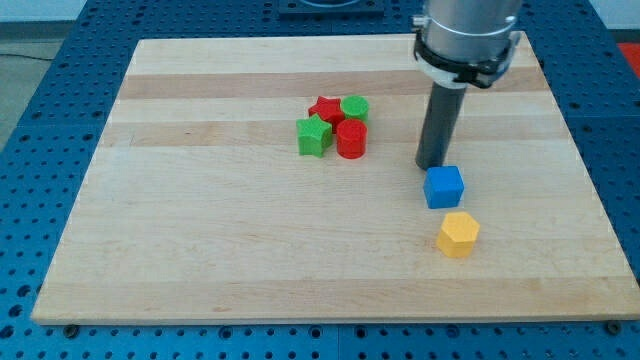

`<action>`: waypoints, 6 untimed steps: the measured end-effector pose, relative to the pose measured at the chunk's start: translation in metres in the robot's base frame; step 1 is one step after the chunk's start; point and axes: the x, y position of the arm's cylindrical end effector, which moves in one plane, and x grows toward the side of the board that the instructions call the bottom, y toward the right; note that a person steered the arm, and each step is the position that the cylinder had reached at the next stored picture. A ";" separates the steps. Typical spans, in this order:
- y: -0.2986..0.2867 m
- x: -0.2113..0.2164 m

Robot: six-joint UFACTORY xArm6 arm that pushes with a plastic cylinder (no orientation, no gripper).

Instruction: Move arm to the bottom right corner

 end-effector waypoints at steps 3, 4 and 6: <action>0.014 -0.103; 0.039 -0.115; 0.030 -0.058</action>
